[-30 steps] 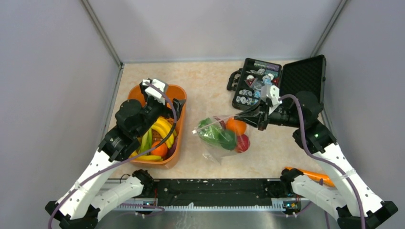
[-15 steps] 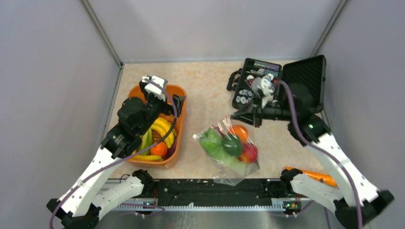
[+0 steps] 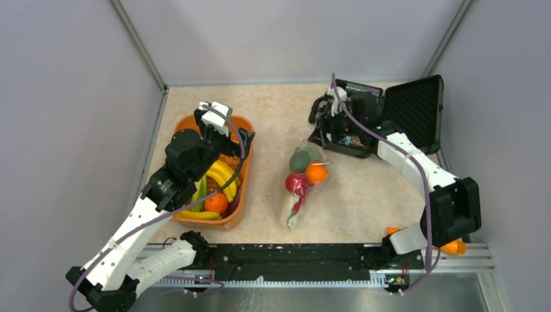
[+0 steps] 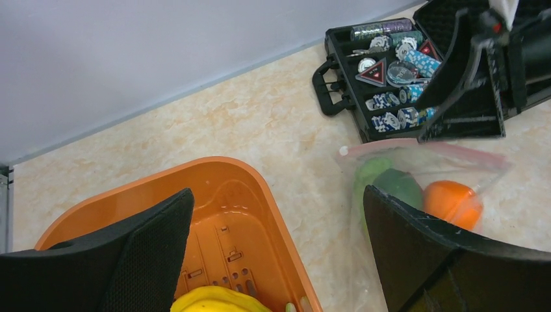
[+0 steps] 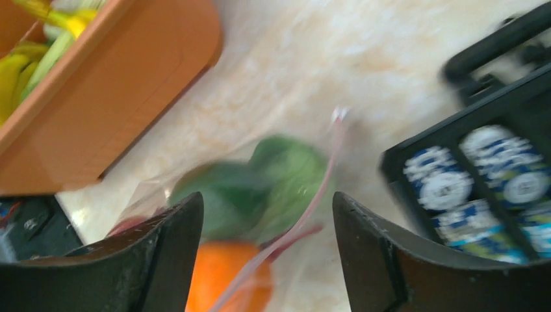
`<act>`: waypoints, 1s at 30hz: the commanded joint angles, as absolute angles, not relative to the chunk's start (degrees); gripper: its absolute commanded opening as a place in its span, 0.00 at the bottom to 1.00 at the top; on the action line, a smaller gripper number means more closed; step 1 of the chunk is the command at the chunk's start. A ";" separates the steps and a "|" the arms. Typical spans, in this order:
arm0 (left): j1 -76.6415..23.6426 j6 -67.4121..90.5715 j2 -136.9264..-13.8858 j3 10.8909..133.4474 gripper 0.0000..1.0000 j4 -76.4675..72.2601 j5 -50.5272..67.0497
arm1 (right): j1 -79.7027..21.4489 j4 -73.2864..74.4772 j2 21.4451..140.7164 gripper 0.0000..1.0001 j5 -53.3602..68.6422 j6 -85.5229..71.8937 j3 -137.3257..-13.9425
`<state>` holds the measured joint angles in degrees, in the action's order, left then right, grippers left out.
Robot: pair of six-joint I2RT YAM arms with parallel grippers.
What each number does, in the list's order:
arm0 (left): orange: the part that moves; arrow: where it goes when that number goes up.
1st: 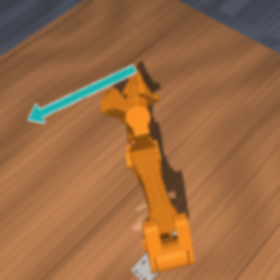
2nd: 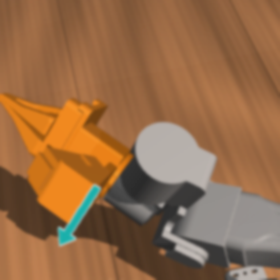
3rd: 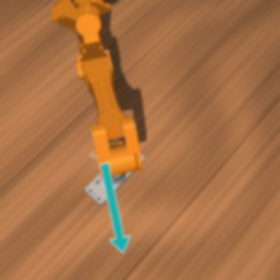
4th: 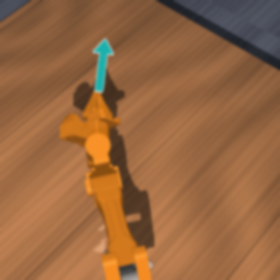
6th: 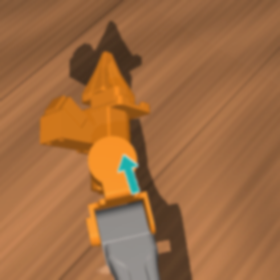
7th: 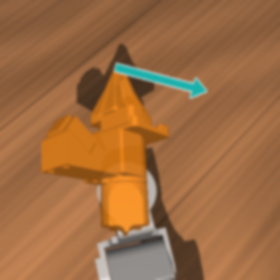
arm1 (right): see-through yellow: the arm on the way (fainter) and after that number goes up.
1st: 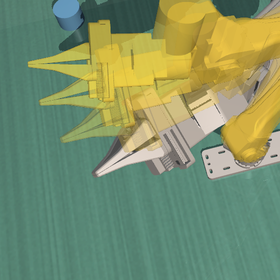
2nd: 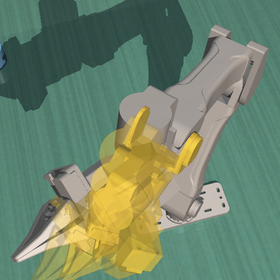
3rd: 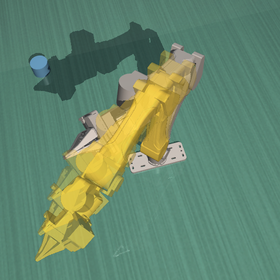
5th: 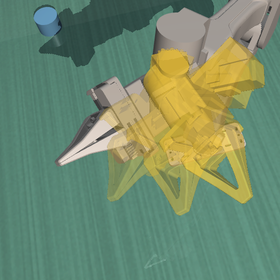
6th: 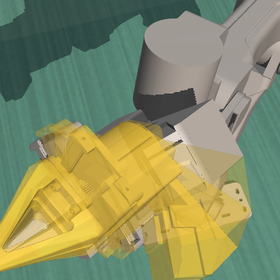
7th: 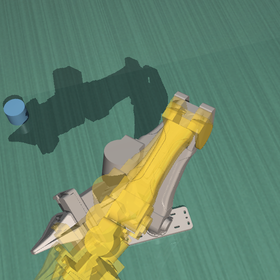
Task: Place the food in the zip-top bag and seal the zipper
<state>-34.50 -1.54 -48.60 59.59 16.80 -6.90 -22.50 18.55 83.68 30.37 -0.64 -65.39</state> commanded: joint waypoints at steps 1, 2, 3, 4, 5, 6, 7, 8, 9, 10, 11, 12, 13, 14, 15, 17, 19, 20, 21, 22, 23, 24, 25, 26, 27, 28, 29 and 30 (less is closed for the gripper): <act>-33.86 -1.05 -48.35 60.56 0.99 15.70 -6.70 | -20.87 11.51 78.16 0.76 21.69 -2.70 -69.33; -33.75 -1.05 -48.53 60.44 0.99 15.72 -6.88 | -20.76 11.36 77.09 0.77 19.04 -2.84 -68.61; -33.63 -1.00 -48.62 60.32 0.99 15.82 -7.12 | -20.59 11.09 75.17 0.77 16.21 -3.17 -67.64; -33.50 -0.92 -48.76 60.10 0.99 15.75 -7.26 | -20.40 10.22 73.30 0.78 14.00 -3.98 -66.09; -33.36 -0.77 -49.04 59.85 0.99 15.63 -7.28 | -20.19 9.06 71.51 0.78 11.97 -4.65 -64.31; -33.11 -0.45 -49.46 59.66 0.99 15.57 -7.23 | -20.05 7.59 69.08 0.78 9.82 -5.76 -62.02; -32.83 -0.22 -50.18 59.64 0.99 15.54 -7.02 | -19.92 6.01 66.55 0.79 7.81 -6.94 -59.56; -32.36 -0.18 -51.24 59.83 0.99 15.77 -6.77 | -19.85 4.12 63.97 0.80 6.02 -8.01 -55.97; -31.80 1.63 -52.50 60.30 0.99 16.46 -6.37 | -19.85 2.15 61.10 0.81 4.61 -9.13 -53.25; -31.07 2.81 -53.93 61.10 0.99 17.23 -6.19 | -19.74 0.64 58.71 0.83 2.83 -10.35 -50.59; -30.21 4.06 -55.48 62.00 0.99 18.23 -6.09 | -19.46 -1.25 56.28 0.85 1.47 -11.66 -48.52; -29.18 5.56 -57.10 62.99 0.99 19.22 -5.87 | -19.18 -2.01 54.33 0.86 0.49 -12.66 -46.70; -27.78 6.95 -58.41 63.81 0.99 19.98 -5.21 | -18.65 -2.16 53.03 0.86 -1.22 -13.53 -45.53; -26.26 8.64 -59.53 64.48 0.99 20.49 -4.46 | -18.03 -1.47 52.08 0.87 -3.05 -14.54 -44.88; -24.74 10.63 -60.40 64.90 0.99 20.83 -3.88 | -16.90 -0.46 51.73 0.87 -4.20 -15.57 -44.68; -21.11 14.78 -61.12 65.21 0.99 20.80 -1.50 | -12.95 3.73 51.83 0.87 -4.33 -17.83 -45.16; -18.11 17.40 -61.20 65.48 0.99 20.64 -0.44 | -9.64 5.99 52.03 0.88 -3.69 -19.58 -45.58; -17.12 18.31 -61.04 65.81 0.99 20.97 -0.55 | -8.72 6.27 51.79 0.88 -3.10 -19.59 -45.55; -16.91 19.01 -60.75 66.10 0.99 21.16 -1.31 | -8.17 6.26 51.29 0.88 -2.21 -19.36 -45.39; -16.81 19.73 -60.39 66.29 0.99 21.26 -2.45 | -7.70 6.21 50.98 0.88 -1.18 -19.04 -45.28; -16.82 20.46 -60.18 66.49 0.99 21.31 -3.60 | -7.53 6.35 50.79 0.88 -0.50 -18.80 -45.33; -16.85 21.67 -59.98 66.69 0.99 21.71 -5.64 | -7.45 6.43 50.66 0.88 -0.23 -18.80 -45.43; -16.87 23.22 -59.71 66.94 0.99 22.63 -8.04 | -7.43 6.44 50.51 0.88 -0.18 -18.85 -45.63; -16.87 24.17 -59.63 67.17 0.99 23.21 -10.65 | -7.39 6.46 50.40 0.88 0.57 -18.97 -45.80; -16.83 24.92 -59.41 67.18 0.99 23.59 -13.26 | -7.45 6.54 50.44 0.88 1.74 -19.09 -46.20; -16.86 25.33 -59.09 67.06 0.99 23.79 -15.25 | -7.46 6.68 50.61 0.88 2.40 -19.15 -46.68; -16.87 25.73 -58.74 66.65 0.99 23.81 -18.00 | -7.45 6.97 50.74 0.88 3.04 -19.19 -47.20; -16.87 27.16 -58.32 66.39 0.99 23.84 -20.27 | -7.45 7.69 50.86 0.88 3.43 -19.21 -47.80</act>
<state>-16.91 21.52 -60.53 64.95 23.59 -9.37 -7.73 7.09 51.75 0.49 -18.24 -44.91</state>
